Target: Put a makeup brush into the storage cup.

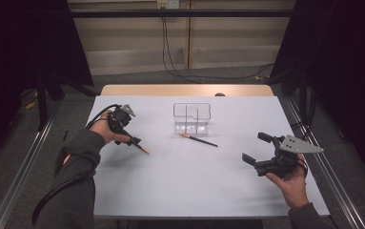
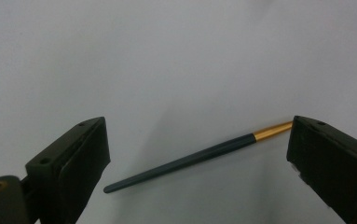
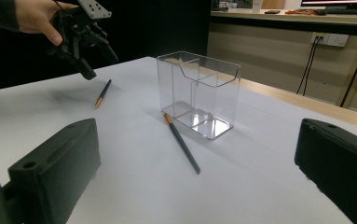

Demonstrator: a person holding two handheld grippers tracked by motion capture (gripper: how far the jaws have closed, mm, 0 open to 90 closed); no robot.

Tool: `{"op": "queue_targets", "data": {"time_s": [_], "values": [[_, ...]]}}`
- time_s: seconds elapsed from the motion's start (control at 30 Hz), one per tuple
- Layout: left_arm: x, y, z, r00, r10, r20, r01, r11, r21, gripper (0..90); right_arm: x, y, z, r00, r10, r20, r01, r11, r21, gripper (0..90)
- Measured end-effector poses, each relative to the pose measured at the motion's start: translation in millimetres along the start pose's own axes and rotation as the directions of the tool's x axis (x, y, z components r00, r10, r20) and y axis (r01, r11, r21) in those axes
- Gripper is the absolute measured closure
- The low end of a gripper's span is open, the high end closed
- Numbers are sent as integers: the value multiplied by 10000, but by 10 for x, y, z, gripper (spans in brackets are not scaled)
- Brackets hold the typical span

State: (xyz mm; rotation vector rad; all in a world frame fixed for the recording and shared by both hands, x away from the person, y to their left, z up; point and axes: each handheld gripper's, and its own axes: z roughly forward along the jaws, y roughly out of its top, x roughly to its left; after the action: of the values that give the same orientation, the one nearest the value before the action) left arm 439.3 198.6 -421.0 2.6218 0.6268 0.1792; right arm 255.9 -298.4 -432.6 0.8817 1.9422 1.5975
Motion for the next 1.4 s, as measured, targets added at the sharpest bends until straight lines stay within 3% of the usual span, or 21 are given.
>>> {"op": "queue_targets", "data": {"time_s": [0.03,0.07,0.17,0.3,0.4,0.5,0.53,0.57,0.7,0.97,1.13,1.17,1.2,1.4], "values": [[-22,-9,21,9994,-355,-5,355,9992,-186,56,-2,0,1,10000,-11,-48,11,10000,-1,0],[-27,-17,35,9991,-424,-22,423,9988,-255,56,-1,0,1,10000,2,-34,-2,10000,3,0],[-11,-36,26,9995,-319,-60,320,9994,105,57,1,1,1,10000,22,-35,-22,10000,1,0],[-24,-51,48,9988,-476,-78,475,9988,-108,57,1,3,2,10000,5,-39,-5,10000,-2,0],[-14,-55,51,9998,-179,-35,179,9996,211,57,3,2,2,10000,20,-52,-20,10000,-7,0],[-31,-63,80,9994,-343,-31,343,9994,97,58,1,2,2,10000,12,-42,-12,10000,-4,0],[-17,-63,79,9999,-104,4,104,9997,240,59,3,2,2,10000,28,-53,-28,10000,-1,0],[-29,-65,99,9998,-185,-7,185,9997,179,59,2,1,3,10000,13,-54,-13,10000,5,0],[-41,-67,125,9998,148,110,-151,9993,344,68,2,0,0,10000,35,-6,-35,10000,46,0],[-48,-55,159,9988,456,188,-466,9974,547,81,1,0,0,10000,26,-64,-26,10000,2,0],[-65,-52,194,9986,431,293,-447,9975,546,94,3,-1,-2,10000,28,-11,-28,10000,28,0],[-57,-49,196,9976,602,353,-623,9961,624,97,2,-1,0,10000,26,-67,-26,10000,10,0],[-74,-49,205,9984,446,347,-467,9970,615,100,2,0,-1,10000,23,-53,-23,10000,10,0],[-73,-37,226,9958,761,502,-797,9942,725,117,-1,-4,-2,10000,11,-5,-11,10000,24,0]]}}
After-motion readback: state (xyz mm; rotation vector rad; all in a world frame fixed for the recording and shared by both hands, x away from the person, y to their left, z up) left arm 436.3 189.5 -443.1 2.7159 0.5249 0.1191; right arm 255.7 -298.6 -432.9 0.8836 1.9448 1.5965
